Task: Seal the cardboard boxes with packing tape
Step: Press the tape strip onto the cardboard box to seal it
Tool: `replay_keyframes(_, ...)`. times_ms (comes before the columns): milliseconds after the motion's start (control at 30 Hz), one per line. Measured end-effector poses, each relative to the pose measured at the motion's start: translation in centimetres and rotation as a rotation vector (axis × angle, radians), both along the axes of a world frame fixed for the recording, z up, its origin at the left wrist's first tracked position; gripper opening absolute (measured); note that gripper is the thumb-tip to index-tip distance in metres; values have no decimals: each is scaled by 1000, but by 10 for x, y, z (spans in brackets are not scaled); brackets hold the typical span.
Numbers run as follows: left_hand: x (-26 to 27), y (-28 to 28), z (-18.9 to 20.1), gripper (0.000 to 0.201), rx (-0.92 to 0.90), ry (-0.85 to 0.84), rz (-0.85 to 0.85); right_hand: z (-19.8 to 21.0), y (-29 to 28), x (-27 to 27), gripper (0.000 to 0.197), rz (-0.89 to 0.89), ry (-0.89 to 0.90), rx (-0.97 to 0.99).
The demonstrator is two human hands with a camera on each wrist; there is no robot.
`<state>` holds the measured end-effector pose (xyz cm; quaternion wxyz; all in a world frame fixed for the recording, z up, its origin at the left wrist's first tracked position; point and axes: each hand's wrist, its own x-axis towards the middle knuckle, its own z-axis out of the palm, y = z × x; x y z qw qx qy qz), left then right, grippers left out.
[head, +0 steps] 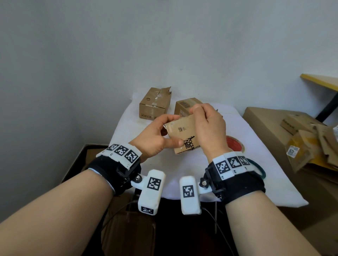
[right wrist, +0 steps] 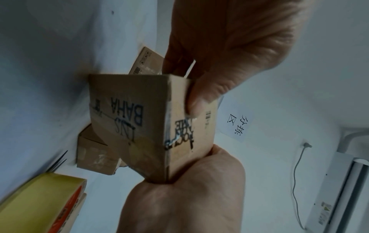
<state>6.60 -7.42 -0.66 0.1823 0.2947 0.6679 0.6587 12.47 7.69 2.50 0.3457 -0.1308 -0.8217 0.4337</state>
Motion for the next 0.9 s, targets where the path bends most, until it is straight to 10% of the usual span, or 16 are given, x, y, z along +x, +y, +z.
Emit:
replay_keyframes(600, -5, 3, -9, 84, -57, 85, 29, -10, 1, -6, 20, 80, -112, -299)
replay_keyframes(900, -11, -6, -5, 95, -85, 65, -19, -9, 10, -5, 54, 249, -381, -637)
